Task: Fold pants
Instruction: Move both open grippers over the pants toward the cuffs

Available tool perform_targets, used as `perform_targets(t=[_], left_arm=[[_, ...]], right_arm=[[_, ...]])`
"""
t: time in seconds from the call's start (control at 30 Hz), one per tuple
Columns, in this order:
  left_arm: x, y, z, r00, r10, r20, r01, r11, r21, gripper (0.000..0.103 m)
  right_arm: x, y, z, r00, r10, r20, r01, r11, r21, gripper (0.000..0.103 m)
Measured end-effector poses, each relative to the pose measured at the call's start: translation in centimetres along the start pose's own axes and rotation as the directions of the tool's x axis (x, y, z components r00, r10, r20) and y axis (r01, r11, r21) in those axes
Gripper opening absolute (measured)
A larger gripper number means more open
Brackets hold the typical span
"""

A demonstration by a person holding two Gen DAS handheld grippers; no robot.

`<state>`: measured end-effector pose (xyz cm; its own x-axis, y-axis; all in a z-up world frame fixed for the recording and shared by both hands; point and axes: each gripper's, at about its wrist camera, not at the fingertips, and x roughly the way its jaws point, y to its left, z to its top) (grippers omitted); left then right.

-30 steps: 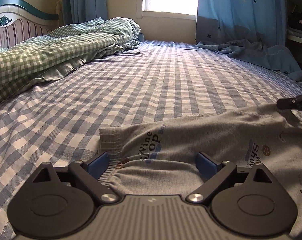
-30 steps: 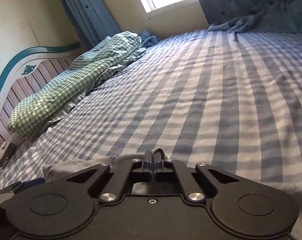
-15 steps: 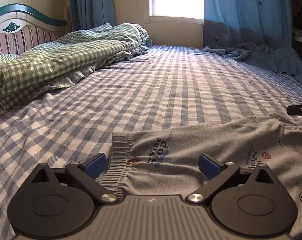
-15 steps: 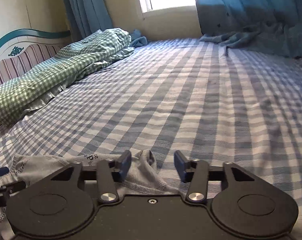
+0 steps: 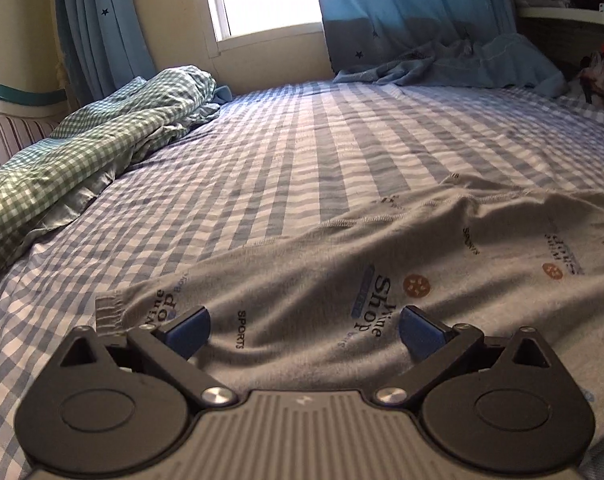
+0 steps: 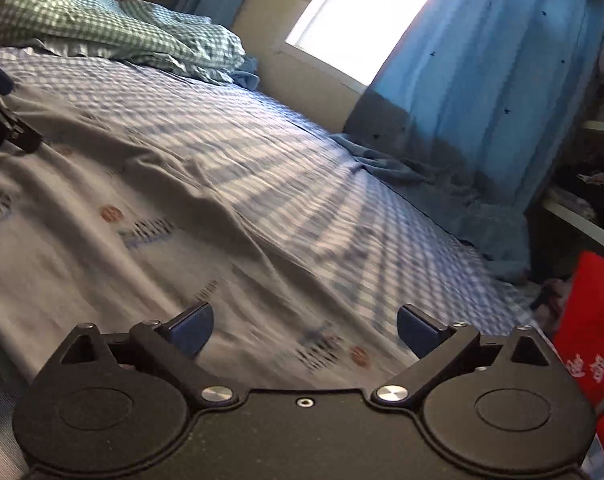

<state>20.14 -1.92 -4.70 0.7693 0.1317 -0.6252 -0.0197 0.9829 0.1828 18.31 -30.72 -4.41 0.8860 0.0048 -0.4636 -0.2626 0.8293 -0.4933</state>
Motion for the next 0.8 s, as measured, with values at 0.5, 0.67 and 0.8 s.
perform_targets(t=[0.5,0.67,0.8], left_arm=[[-2.5,-4.4,2.6,0.997,-0.068,0.034,0.069,0.997,-0.021,0.103],[-2.0,-11.2,5.0,0.960,-0.270,0.071,0.269,0.963,0.020,0.103],[-1.2,-18.1,6.7,0.901,-0.428,0.073,0.422,0.903,0.085,0.103]], right_arm=[[-4.9,-22.1,-17.0,0.874,-0.406,-0.267,0.482,0.793,0.373,0.102],[-6.8,-26.9,-21.0,0.956,-0.182,-0.232,0.293,0.671,0.681,0.102],[-6.2,-28.6,-22.5,0.980,-0.075,-0.184,0.192,0.594,0.781,0.101]])
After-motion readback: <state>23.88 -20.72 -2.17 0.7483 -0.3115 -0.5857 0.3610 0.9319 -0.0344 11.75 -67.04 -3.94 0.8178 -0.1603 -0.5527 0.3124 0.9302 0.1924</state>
